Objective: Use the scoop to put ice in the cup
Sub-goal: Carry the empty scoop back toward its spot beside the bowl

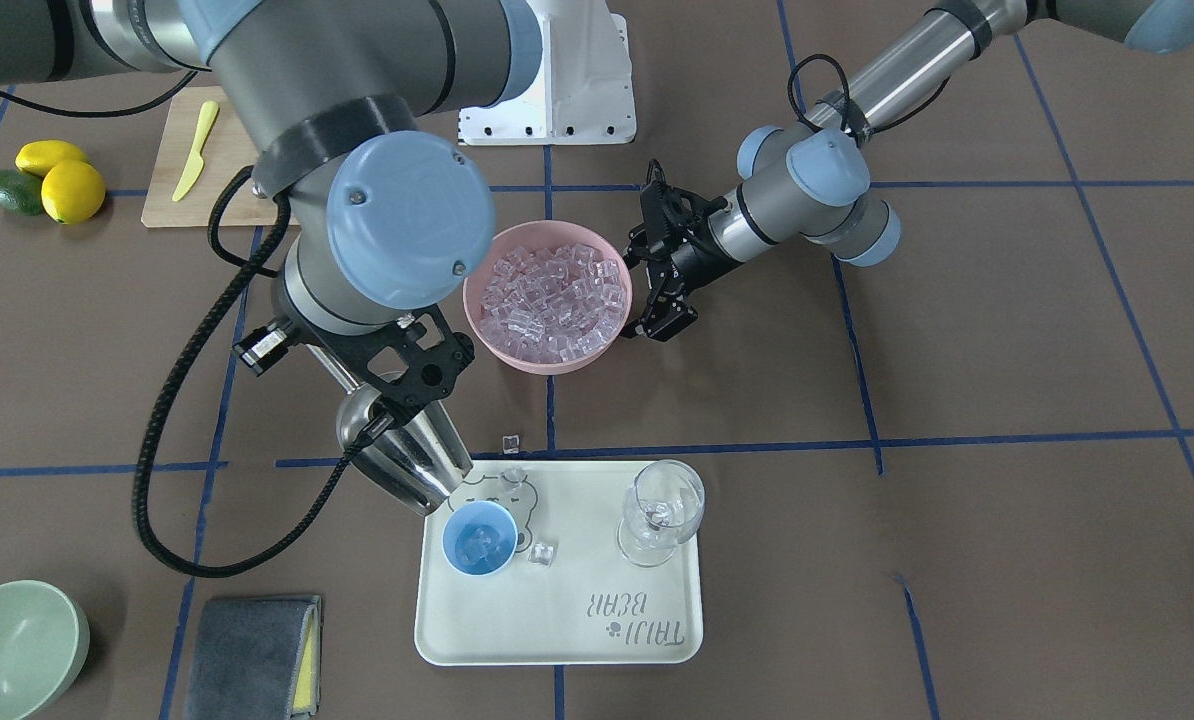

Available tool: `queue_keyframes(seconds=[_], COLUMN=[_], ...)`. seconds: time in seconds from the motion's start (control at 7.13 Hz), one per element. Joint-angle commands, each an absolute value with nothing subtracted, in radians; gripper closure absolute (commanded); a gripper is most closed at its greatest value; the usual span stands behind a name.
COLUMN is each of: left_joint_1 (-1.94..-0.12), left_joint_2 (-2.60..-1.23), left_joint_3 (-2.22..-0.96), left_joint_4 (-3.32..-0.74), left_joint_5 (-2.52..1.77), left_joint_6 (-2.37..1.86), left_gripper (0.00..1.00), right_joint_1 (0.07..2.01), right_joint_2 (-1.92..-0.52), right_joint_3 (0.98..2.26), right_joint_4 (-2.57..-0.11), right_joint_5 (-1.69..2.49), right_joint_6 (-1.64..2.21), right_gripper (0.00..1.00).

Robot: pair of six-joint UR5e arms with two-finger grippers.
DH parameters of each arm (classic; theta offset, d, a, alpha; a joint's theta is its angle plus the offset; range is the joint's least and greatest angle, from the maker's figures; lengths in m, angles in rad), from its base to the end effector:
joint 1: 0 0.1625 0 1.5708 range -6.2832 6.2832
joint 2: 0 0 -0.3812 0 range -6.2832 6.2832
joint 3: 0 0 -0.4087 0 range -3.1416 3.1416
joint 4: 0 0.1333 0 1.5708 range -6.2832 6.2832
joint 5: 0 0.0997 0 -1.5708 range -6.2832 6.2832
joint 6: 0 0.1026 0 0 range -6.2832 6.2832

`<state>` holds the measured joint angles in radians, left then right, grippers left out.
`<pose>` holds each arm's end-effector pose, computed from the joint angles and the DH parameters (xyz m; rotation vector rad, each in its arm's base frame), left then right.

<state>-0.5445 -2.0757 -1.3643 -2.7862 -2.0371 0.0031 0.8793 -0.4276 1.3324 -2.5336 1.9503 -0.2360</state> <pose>0.5298 -0.4228 0.2817 1.1906 1.1268 1.1571 -0.3688 -0.5949 0.1001 -0.1465 -0.3693 -0.9048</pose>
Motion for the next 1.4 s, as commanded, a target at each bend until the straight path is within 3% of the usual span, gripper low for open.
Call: queue_keyframes(seconds=[0.0, 0.14, 0.42, 0.84, 1.26], left_joint_1=[-0.543, -0.543, -0.543, -0.543, -0.545], left_joint_2=[-2.075, -2.075, -2.074, -2.072, -2.074], left_joint_3=[-1.365, -1.365, -1.367, -1.368, -1.37], left_joint_4=[-2.787, -2.789, -2.787, -2.787, -2.787], left_joint_5=[-2.039, -2.039, -2.039, -2.039, -2.037], left_joint_6=[0.003, 0.003, 0.003, 0.003, 0.002], left_gripper=[0.0, 0.0, 0.0, 0.0, 0.0], right_joint_1=[0.935, 0.968, 0.98, 0.988, 0.887], right_joint_2=[-0.454, -0.497, -0.659, -1.059, -1.231], right_joint_3=[1.341, 1.388, 1.609, 1.996, 2.149], right_joint_4=[-2.525, -2.525, -2.522, -2.252, -2.127], right_joint_5=[2.034, 2.092, 2.149, 2.239, 2.195], right_joint_6=[-0.222, -0.2, 0.008, 0.3, 0.656], right_gripper=[1.0, 1.0, 1.0, 1.0, 1.0])
